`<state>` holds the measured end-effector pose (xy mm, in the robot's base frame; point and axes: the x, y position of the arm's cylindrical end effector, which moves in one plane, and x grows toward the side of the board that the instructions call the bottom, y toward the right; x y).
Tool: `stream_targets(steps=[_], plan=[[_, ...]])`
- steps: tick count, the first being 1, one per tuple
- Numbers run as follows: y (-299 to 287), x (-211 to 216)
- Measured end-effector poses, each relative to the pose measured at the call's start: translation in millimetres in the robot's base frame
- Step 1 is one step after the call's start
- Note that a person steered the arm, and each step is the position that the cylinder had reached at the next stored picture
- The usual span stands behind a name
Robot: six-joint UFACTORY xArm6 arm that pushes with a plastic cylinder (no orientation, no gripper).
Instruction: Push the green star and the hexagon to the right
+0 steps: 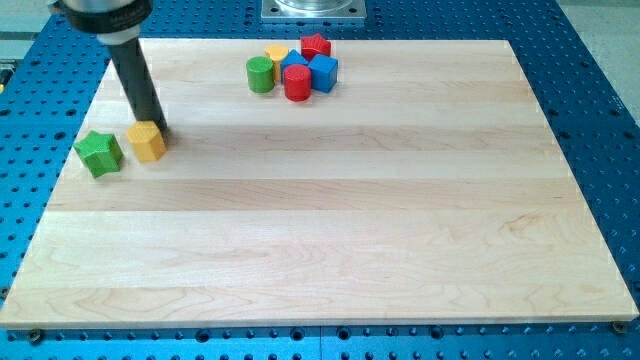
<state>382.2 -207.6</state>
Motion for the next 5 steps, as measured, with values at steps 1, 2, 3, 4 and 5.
stream_targets(steps=[1,2,3,4,5], plan=[[-18.0,-33.9],[-96.2,-3.3],[-90.7,33.6],[-32.4,37.3],[-14.1,13.4]])
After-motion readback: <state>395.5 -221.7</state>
